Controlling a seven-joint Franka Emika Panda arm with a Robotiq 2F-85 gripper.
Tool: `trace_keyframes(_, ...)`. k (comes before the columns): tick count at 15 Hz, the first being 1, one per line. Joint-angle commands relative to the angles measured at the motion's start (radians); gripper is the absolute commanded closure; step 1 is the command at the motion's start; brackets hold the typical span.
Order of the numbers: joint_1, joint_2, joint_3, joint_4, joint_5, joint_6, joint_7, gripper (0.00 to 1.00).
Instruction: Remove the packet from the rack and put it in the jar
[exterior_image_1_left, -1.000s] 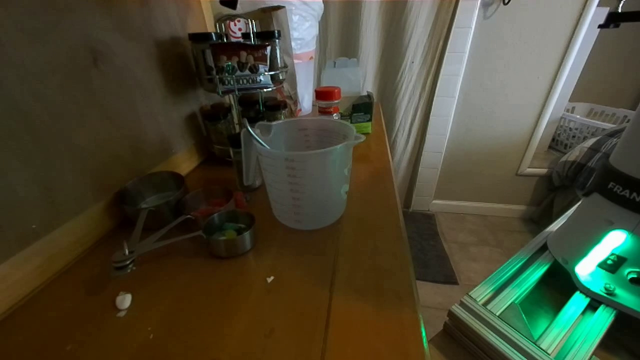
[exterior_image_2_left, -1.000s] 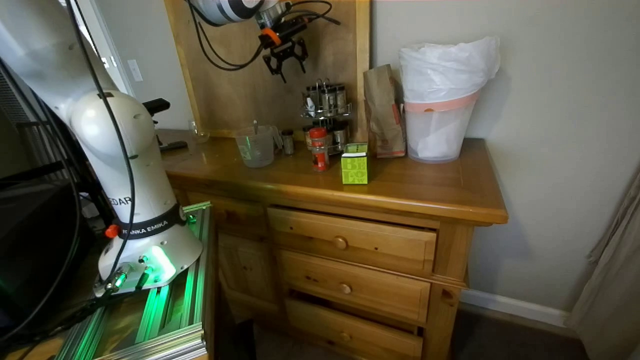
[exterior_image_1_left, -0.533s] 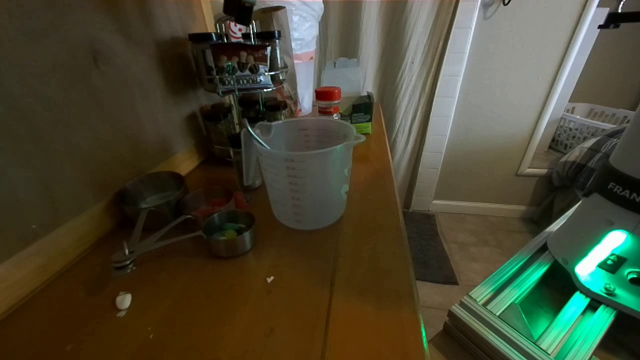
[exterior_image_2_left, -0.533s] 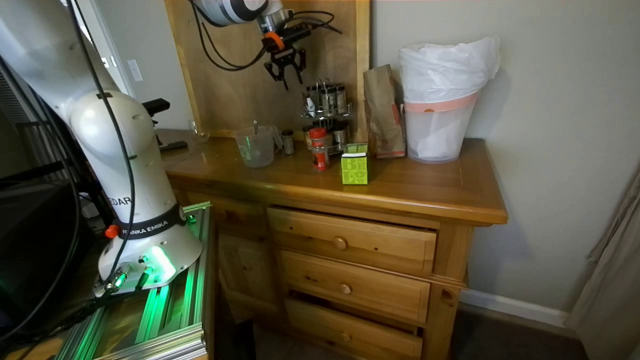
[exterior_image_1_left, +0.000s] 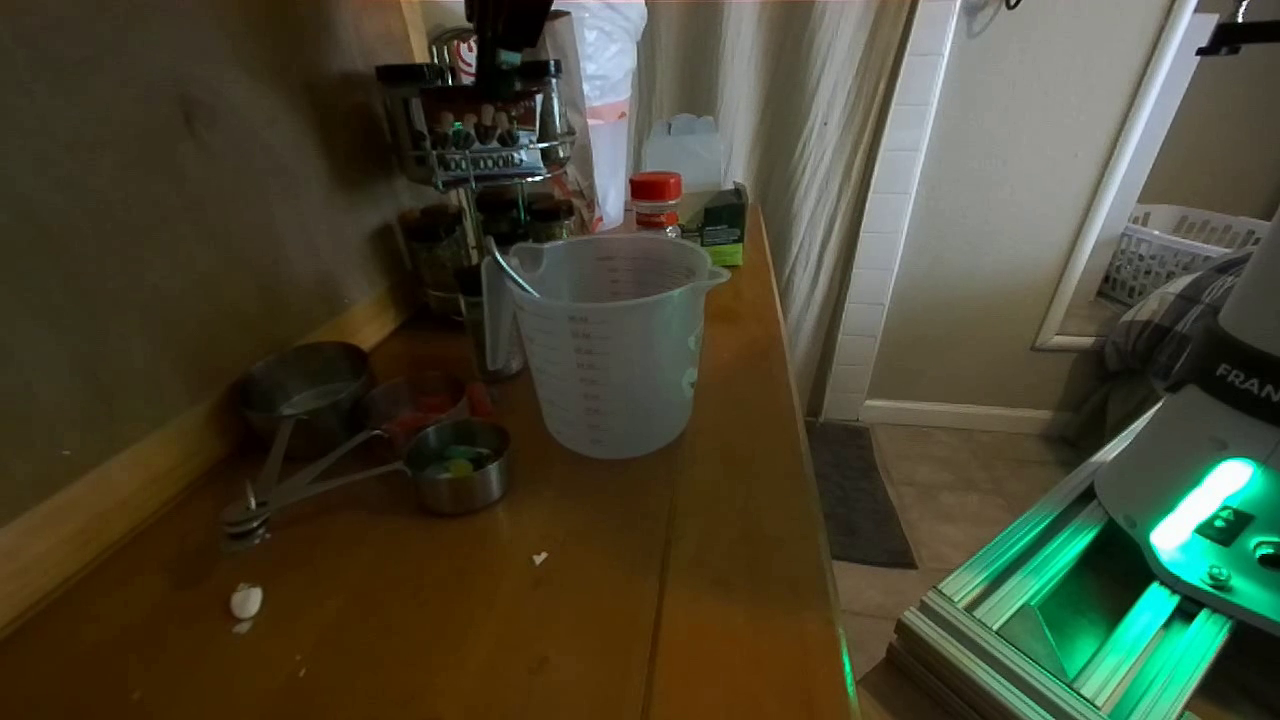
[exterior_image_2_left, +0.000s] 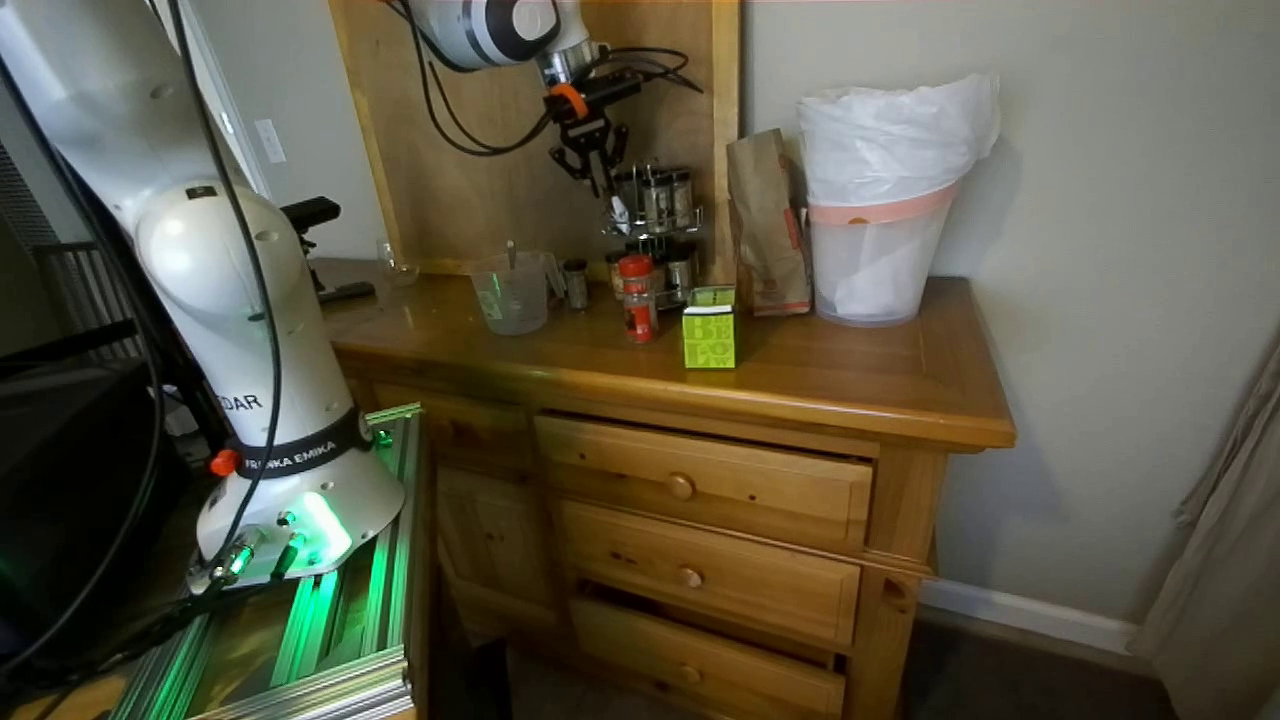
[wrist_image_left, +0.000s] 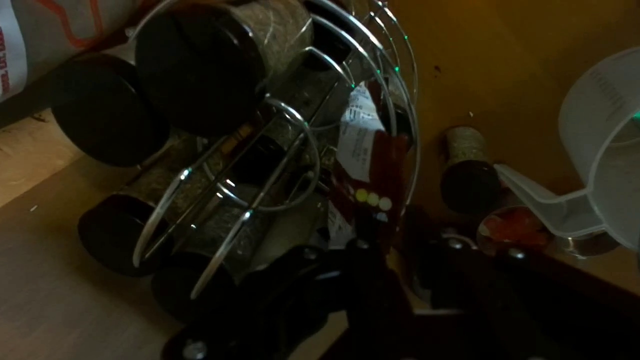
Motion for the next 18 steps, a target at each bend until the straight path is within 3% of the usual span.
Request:
trace_keyframes(1,-0.023,0.035,0.023,0.042,-0.026,-0.016,0.025,1.0)
trace_keyframes(7,-0.034,0.009,0.028,0.043,-0.031,-0.019,0.061,1.0)
trace_keyframes(12,-0.017,-0.156,0.035,-0.003,-0.029,-0.035,0.07,1.0)
trace_keyframes(18,0.097,-0.263,-0.022,-0.021,0.115,-0.234,-0.095,1.0)
